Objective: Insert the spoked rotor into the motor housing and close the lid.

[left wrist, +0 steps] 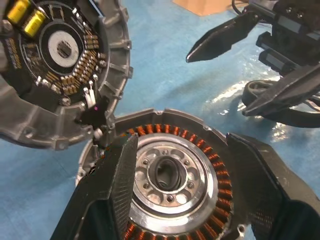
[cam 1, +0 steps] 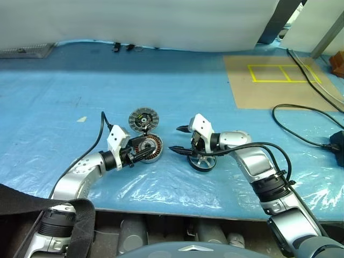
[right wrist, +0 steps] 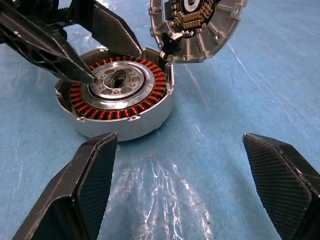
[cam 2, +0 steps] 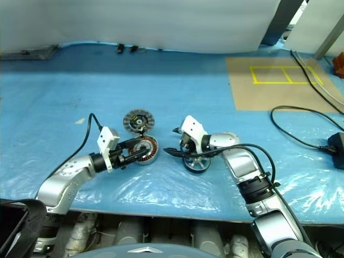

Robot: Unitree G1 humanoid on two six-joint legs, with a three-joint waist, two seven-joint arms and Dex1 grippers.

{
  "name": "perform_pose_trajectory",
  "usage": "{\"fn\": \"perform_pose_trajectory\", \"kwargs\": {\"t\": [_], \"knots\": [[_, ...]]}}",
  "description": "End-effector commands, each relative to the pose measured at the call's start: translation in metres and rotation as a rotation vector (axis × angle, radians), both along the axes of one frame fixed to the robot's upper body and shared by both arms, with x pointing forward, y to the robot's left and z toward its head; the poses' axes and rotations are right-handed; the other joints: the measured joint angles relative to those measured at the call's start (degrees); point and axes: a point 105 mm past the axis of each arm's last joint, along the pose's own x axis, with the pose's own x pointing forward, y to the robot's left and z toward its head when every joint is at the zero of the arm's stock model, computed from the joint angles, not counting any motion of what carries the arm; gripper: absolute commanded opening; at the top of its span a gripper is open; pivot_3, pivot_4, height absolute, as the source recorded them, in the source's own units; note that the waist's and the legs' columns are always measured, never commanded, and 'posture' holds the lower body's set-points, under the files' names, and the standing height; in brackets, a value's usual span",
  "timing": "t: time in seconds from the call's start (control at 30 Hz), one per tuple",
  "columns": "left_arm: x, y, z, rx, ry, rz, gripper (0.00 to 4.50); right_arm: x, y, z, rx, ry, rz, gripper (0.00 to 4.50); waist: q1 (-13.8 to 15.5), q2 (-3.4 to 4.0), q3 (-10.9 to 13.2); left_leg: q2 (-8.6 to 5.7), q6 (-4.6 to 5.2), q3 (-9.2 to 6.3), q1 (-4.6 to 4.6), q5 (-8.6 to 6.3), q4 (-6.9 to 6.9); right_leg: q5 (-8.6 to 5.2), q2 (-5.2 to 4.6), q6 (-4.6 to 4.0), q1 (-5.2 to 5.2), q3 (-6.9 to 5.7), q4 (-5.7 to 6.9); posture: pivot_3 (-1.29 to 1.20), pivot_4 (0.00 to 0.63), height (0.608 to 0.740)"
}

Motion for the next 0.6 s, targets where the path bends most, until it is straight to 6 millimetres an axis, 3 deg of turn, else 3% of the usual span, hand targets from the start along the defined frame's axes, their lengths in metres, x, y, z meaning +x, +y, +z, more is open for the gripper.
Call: {"fn": "perform_pose_trajectory", "kwargs": {"t": [0.03, 0.3, 0.6], "knots": [[0.005, 0.002, 0.011, -0.012, -0.056, 0.015, 2.56, 0.0, 0.005, 0.009, 0.012, -0.039, 0.02, 4.19, 0.0, 0.0, 0.0, 0.0, 0.0, 0.0, 0.0, 0.0, 0.01, 0.0, 0.0, 0.0, 0.0, 0.0, 0.0, 0.0, 0.15, 0.74], [0.004, -0.004, 0.013, -0.018, -0.069, -0.024, 0.04, 0.0, 0.005, 0.01, 0.01, -0.048, 0.023, 4.19, 0.0, 0.0, 0.0, -0.01, 0.0, 0.0, -0.01, 0.0, 0.0, 0.0, 0.0, 0.0, -0.01, 0.0, -0.01, 0.0, 0.15, 0.74], [0.002, -0.004, -0.003, 0.044, -0.045, -0.02, 0.04, 0.0, 0.006, 0.01, 0.008, -0.052, 0.025, 4.19, 0.0, 0.0, 0.0, 0.0, 0.0, 0.0, -0.02, 0.0, 0.01, 0.0, 0.0, 0.0, 0.0, 0.0, 0.0, 0.0, 0.15, 0.74]]}}
